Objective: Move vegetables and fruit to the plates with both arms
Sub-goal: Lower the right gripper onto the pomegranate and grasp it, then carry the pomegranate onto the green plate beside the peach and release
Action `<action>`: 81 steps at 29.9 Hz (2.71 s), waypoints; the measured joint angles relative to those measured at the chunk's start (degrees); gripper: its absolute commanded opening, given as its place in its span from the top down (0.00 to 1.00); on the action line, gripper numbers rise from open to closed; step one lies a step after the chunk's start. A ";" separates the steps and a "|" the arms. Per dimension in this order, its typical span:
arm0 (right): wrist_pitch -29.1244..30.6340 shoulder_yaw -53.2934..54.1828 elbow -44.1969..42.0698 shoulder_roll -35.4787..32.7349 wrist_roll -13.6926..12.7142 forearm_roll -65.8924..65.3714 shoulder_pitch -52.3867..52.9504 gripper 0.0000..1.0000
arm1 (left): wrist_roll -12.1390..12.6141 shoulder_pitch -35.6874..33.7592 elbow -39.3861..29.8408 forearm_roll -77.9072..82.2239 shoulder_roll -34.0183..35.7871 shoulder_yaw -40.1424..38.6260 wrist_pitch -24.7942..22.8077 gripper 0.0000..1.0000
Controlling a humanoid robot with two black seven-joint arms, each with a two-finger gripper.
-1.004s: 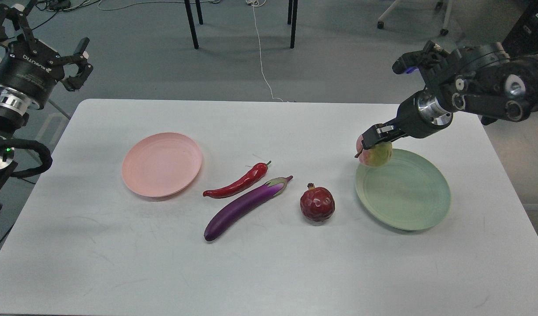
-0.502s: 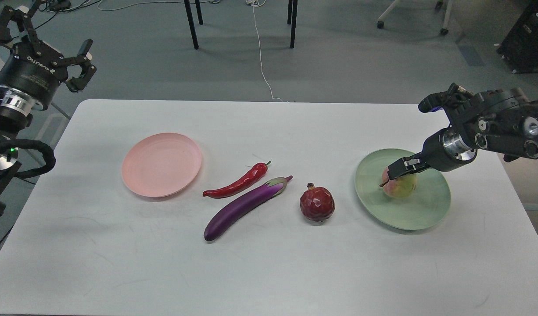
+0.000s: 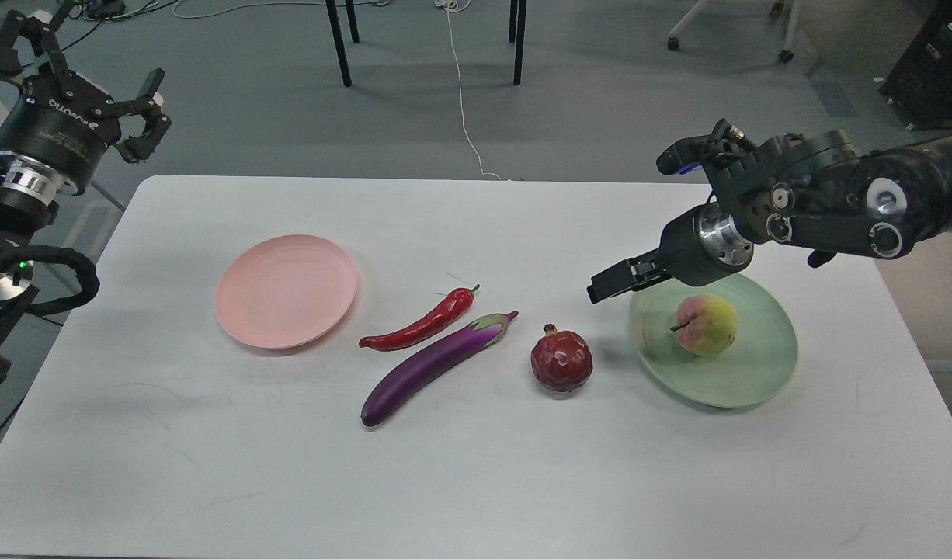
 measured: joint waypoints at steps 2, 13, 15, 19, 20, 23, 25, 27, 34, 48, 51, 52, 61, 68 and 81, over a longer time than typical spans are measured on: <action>0.06 0.08 0.20 2.14 0.07 0.61 -0.47 0.05 | 0.00 0.00 0.00 0.04 0.02 0.00 0.02 0.02; 0.14 -0.20 -3.53 10.73 0.07 0.53 -3.98 0.05 | 0.00 0.14 0.01 1.36 0.72 0.04 0.02 0.02; 0.16 -0.31 -4.07 10.94 0.02 0.37 -4.63 0.05 | -0.05 0.17 0.01 1.37 0.79 0.02 0.01 0.02; 0.21 -1.07 -4.42 11.17 -0.02 0.23 -5.26 0.06 | -0.12 0.43 0.01 1.36 0.79 0.00 0.00 0.02; 0.20 -1.32 -4.48 11.32 -0.02 0.22 -5.31 0.07 | -0.14 0.66 0.01 1.33 0.79 -0.02 0.00 0.02; 0.26 -1.80 -4.54 12.00 -0.02 0.22 -5.34 0.16 | -0.15 1.12 0.01 1.24 0.79 -0.07 -0.01 0.02; 0.35 -2.01 -4.54 12.26 -0.02 0.20 -5.35 0.28 | -0.16 1.28 0.01 1.24 0.79 -0.08 -0.06 0.02; 0.35 -2.23 -4.57 12.37 -0.02 0.09 -5.34 0.38 | -0.16 1.37 0.01 1.23 0.95 -0.09 -0.06 0.02; 0.24 -3.14 -5.11 13.09 0.12 -0.18 -4.61 0.41 | -0.17 1.41 0.01 1.23 1.48 -0.09 -0.15 0.02; 0.66 -2.26 -2.31 -5.82 0.47 -0.27 2.76 0.40 | -0.17 1.39 -0.02 1.23 1.35 -0.09 0.00 0.02; 0.67 -3.63 -2.30 -10.21 0.42 -2.15 2.50 0.40 | -0.17 1.35 -0.07 1.23 1.35 -0.09 0.00 0.02; 0.68 -3.89 -2.30 -11.62 0.43 -3.22 2.25 0.40 | -0.17 1.35 -0.08 1.23 1.35 -0.09 0.00 0.02; 0.59 -4.22 -3.45 -18.88 0.35 -8.28 -1.41 0.40 | -0.17 1.41 -0.14 1.23 1.43 -0.09 0.04 0.02; 0.07 -3.42 -5.40 -19.27 0.33 -9.03 -7.32 0.36 | -0.17 1.42 -0.17 1.23 1.47 0.00 0.09 0.02; -0.13 1.58 -5.18 -20.21 0.19 -8.75 -10.15 0.06 | -0.09 1.45 -0.17 1.29 1.85 0.03 0.09 0.02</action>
